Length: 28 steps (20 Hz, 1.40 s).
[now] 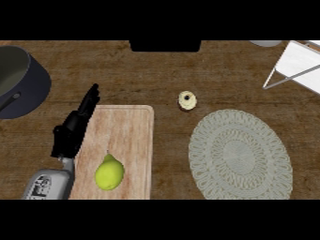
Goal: Pick the bell pepper from the placemat and place it in the tiered shelf
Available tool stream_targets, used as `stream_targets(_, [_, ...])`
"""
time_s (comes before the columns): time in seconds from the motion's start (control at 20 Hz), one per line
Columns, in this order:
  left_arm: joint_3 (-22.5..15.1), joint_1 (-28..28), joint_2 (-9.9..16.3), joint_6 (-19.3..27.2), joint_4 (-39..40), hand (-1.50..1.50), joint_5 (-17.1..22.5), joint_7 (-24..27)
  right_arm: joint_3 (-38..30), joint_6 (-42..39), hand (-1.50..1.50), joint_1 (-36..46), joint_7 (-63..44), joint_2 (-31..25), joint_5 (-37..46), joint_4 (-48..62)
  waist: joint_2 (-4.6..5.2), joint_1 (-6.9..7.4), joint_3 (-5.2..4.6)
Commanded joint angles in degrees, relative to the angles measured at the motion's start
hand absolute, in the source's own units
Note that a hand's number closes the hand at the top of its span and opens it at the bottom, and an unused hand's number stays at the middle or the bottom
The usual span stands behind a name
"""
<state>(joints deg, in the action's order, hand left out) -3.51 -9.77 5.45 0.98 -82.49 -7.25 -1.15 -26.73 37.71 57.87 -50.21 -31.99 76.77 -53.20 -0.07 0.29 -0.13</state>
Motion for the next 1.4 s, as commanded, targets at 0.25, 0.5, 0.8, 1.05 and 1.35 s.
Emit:
stream_targets(0.25, [0.09,0.08,-0.84,0.22,-0.15,0.00,-0.15,-0.17,-1.65,5.41,-1.50,1.63,-0.52,-1.88,-4.26,-8.09,0.10,-0.06,0.13])
stream_targets(0.5, [-0.71,1.00,-1.41,1.39,-2.07,0.00,-1.30,-1.63,-5.07,-0.61,-1.50,-0.91,-6.33,-4.25,-2.70,-21.01,-0.54,-1.53,0.11])
stream_targets(0.8, [0.32,2.55,-0.29,0.77,-3.21,0.00,-0.66,-2.31,-9.14,-16.01,-1.50,-3.74,-17.26,-3.40,-0.58,-36.56,-0.93,-1.98,0.08])
stream_targets(1.05, [2.92,3.44,1.49,-0.35,-2.10,0.00,1.10,-1.19,-14.71,-30.55,-1.50,-11.82,-18.39,-4.00,-6.15,-49.93,-1.50,-4.22,0.07])
stream_targets(1.35, [4.06,4.63,1.93,-0.03,-1.59,0.00,1.27,0.92,-21.53,-44.50,-1.50,-23.25,-17.04,0.05,-14.22,-67.09,-1.40,-4.96,0.11])
